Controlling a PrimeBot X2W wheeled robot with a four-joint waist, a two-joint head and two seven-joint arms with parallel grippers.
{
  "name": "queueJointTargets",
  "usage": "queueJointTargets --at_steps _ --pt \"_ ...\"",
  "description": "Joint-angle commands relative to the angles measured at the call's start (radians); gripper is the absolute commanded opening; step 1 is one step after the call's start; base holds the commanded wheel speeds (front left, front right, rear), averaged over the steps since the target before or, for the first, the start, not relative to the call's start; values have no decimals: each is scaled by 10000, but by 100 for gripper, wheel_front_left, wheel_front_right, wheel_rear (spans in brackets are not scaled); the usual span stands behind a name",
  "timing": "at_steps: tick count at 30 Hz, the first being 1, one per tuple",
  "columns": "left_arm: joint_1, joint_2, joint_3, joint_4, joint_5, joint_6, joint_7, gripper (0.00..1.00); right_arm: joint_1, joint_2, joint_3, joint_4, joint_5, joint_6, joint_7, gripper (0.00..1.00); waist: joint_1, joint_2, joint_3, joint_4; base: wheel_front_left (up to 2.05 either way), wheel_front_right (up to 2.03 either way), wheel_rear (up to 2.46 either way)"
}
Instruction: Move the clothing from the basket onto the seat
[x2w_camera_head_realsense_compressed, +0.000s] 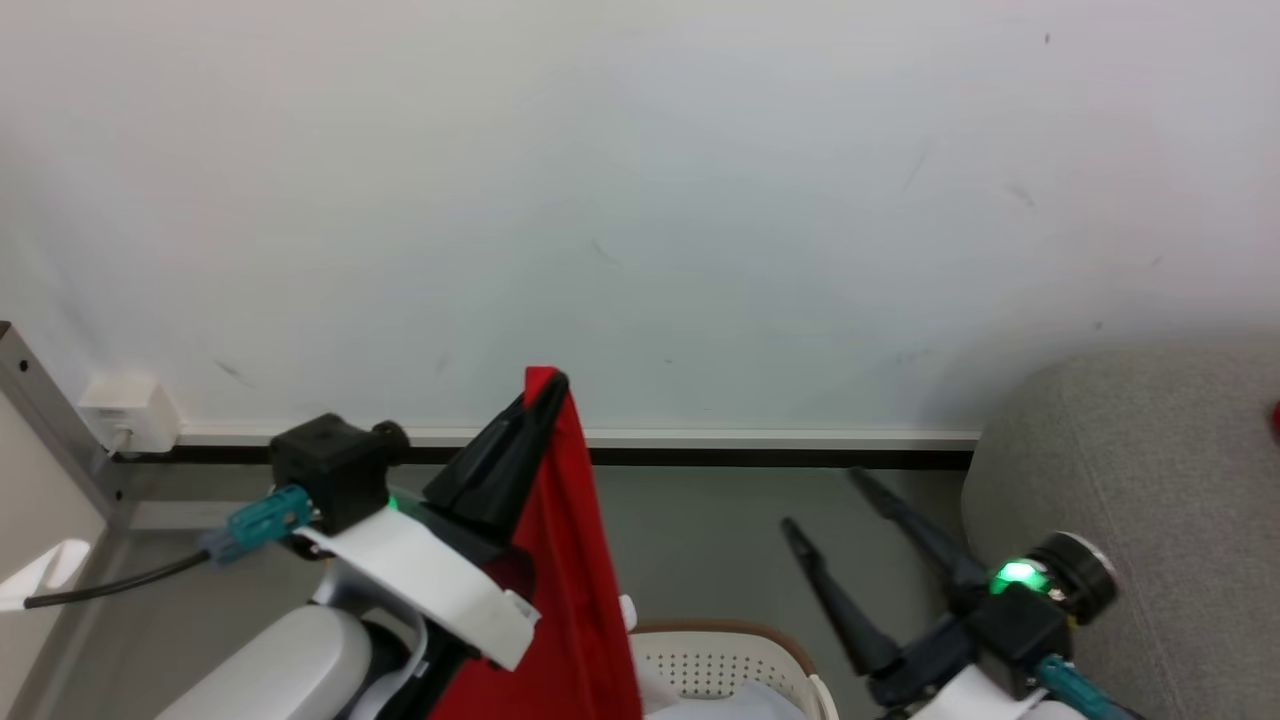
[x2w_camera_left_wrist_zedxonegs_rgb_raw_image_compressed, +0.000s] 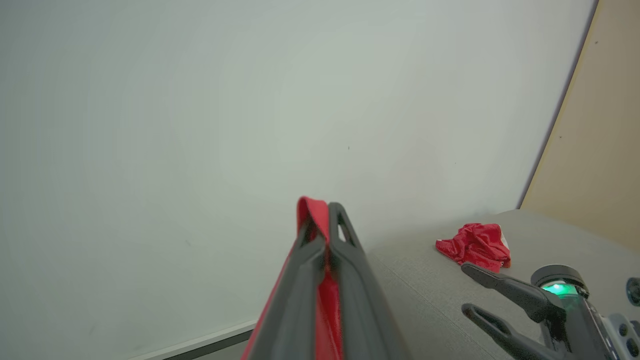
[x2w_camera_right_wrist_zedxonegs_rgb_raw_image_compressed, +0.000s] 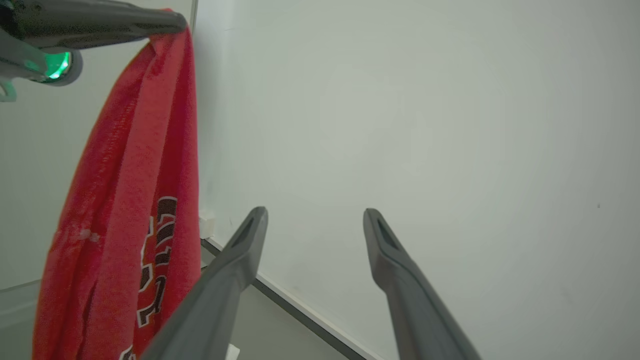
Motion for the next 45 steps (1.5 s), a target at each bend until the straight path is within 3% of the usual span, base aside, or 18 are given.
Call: queueJointTargets --at_steps 1,6,19,20,21,22,31,32,34,35,45 --pt "-249 -130 -46 -116 156 -23 86 0 -486 -77 717 195 373 -29 -13 100 1 -1 -29 113 0 0 0" --pt "-652 -563 -348 -227 281 -164 174 0 -1412 41 2383 614 1341 -29 -13 100 1 -1 -70 345 0 0 0" --pt "-1470 -1520 -1415 -560 567 -762 652 0 -2236 388 3583 1935 2452 -29 -12 100 1 -1 -258 719 0 0 0" --pt "-1501 -1586 -1453 -593 531 -768 669 0 -2289 412 3618 2035 2507 -29 -13 93 1 -1 -269 725 0 0 0" --pt "-1537 -1621 -1465 -597 535 -746 686 0 -2334 449 3626 2133 2607 -29 -12 7 1 -1 -278 727 0 0 0" --pt "-1551 -1653 -1477 -591 537 -729 696 0 -2379 449 3721 2222 2708 -29 -12 0 1 -1 -290 736 0 0 0" --pt "-1173 -1334 -1424 -135 628 -526 566 0 -2358 162 3217 2104 3095 -29 -15 0 1 -1 -250 557 0 0 0" --pt "-1123 -1294 -1414 -72 656 -505 500 29 -2310 109 3113 2054 3085 -29 -16 0 1 -1 -238 522 0 0 0" --pt "-960 -1241 -1385 46 616 -459 403 58 -2210 -38 2888 1950 3065 -29 -16 0 1 -1 -214 431 0 0 0" --pt "-900 -1212 -1375 92 594 -430 362 99 -2189 -113 2782 1890 3041 -29 -16 0 1 -1 -192 371 0 0 0" --pt "-189 -924 -1585 860 962 -302 -237 100 -2197 -990 1898 1282 2848 -29 -19 0 1 -1 101 -659 0 0 0"
